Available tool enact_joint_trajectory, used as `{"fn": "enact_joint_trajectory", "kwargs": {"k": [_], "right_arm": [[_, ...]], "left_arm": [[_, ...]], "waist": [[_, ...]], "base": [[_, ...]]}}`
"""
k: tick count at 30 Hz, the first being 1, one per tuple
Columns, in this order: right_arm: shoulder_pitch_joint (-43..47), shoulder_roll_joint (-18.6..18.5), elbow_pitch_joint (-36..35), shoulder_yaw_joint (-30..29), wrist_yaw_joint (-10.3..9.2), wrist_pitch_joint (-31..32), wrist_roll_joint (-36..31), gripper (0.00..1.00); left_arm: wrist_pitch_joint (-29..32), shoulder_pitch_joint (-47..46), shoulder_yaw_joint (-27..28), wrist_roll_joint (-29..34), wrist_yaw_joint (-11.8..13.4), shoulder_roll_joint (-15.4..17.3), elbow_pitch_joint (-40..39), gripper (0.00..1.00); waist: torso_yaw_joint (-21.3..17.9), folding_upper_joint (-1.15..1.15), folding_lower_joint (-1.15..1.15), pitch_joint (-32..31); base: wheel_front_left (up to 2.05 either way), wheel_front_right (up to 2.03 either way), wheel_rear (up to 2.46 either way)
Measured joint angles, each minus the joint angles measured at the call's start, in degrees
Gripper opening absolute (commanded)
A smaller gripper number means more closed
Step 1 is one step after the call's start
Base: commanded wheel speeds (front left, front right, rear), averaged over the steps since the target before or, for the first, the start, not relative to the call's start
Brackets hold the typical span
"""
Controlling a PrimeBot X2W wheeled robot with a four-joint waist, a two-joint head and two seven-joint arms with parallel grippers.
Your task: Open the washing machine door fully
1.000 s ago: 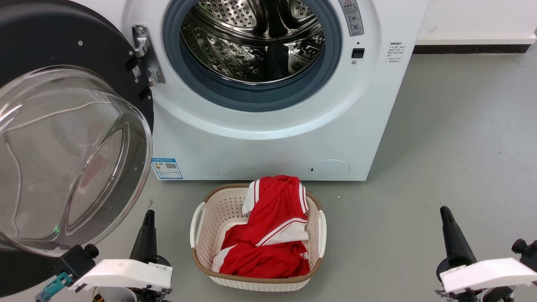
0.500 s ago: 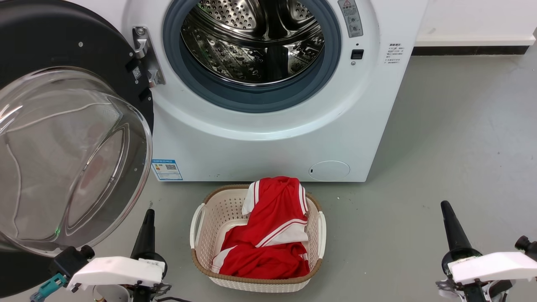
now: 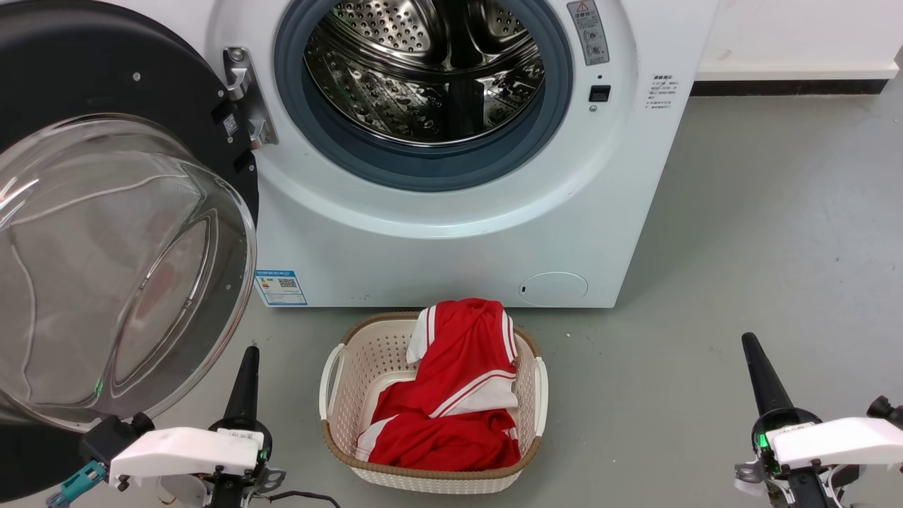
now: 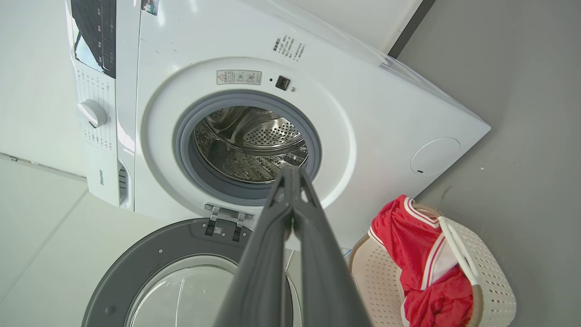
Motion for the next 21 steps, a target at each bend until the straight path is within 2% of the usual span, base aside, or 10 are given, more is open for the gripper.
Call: {"fn": "enact_joint_trajectory", "kwargs": {"k": [21], "right_arm": [[-1.3, 0.0, 1.7, -0.8, 0.00, 2.2, 11.0, 0.00]], "left_arm": [[2.8, -1.1, 1.1, -10.8, -0.8, -0.1, 1.1, 0.00]], "waist": [[-0.1, 0.00, 0.00, -0.4]], "base": [[0.00, 0.00, 0.00]]}}
